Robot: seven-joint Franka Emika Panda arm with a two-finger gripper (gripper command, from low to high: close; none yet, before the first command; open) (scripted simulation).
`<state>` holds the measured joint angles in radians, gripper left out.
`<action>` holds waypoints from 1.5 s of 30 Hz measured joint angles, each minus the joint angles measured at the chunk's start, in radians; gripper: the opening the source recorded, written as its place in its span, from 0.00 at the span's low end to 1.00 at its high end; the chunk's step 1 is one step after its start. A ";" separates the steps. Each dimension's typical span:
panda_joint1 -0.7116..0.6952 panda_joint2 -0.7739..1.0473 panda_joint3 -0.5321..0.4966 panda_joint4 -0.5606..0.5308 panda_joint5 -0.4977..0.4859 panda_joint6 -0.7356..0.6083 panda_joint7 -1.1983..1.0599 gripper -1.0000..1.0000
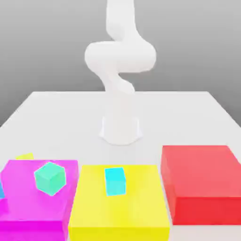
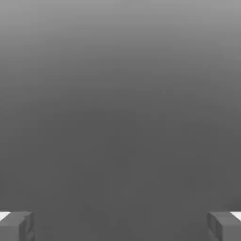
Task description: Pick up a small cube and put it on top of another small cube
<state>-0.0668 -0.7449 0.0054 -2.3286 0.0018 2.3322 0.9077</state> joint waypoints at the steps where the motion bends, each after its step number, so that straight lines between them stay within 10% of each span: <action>1: -0.029 0.024 0.002 -0.013 0.001 0.014 0.046 0.50; 35: -0.775 0.768 -0.088 -0.402 -0.001 0.457 1.525 0.50; 42: -0.811 0.996 -0.055 -0.389 0.071 0.636 1.548 0.50; 43: -0.819 1.028 -0.047 -0.384 0.076 0.662 1.544 0.00; 45: -0.819 1.028 -0.047 -0.384 0.076 0.663 1.544 0.00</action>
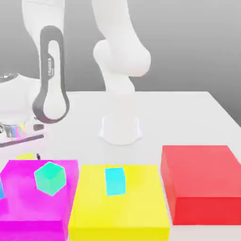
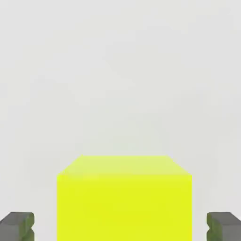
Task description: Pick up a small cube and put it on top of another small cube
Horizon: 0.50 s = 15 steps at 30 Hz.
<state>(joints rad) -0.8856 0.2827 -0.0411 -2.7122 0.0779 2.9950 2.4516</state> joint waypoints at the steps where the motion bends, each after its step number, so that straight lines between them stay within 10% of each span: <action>1: 0.000 0.000 0.000 0.000 0.000 0.001 0.000 0.00; 15: -0.002 -0.235 -0.018 -0.013 0.022 -0.240 -0.077 0.00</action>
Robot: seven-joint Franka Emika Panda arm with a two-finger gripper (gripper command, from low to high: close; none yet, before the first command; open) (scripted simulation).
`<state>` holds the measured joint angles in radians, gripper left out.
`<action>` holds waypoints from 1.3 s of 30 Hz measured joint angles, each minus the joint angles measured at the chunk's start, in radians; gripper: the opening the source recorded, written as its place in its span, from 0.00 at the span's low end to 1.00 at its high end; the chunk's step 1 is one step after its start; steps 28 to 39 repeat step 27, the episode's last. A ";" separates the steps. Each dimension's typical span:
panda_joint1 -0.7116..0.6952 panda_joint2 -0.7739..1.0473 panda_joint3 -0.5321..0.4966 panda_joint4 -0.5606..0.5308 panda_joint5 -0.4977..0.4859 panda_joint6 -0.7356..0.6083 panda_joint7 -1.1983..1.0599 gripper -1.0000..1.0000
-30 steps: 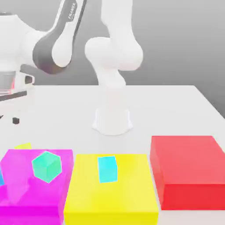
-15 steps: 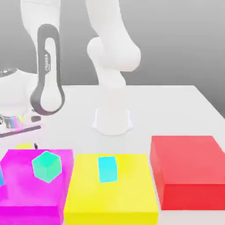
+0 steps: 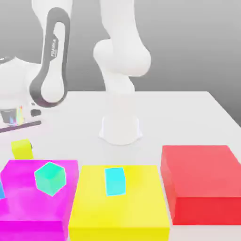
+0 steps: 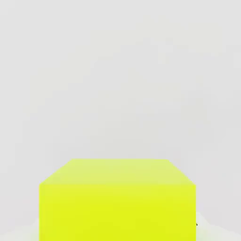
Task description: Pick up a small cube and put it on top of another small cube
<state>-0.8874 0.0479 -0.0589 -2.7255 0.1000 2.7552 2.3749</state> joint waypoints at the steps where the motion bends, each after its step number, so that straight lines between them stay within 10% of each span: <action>1: 0.003 -0.010 0.005 0.010 0.029 -0.026 -0.039 0.00; 12: 0.200 -0.248 0.280 0.170 -0.002 -0.397 0.099 0.00; 16: 0.209 -0.166 0.309 0.145 -0.056 -0.288 0.161 0.00; 17: 0.210 -0.136 0.311 0.135 -0.066 -0.248 0.169 1.00; 39: 0.216 -0.205 0.305 0.159 -0.047 -0.342 0.155 1.00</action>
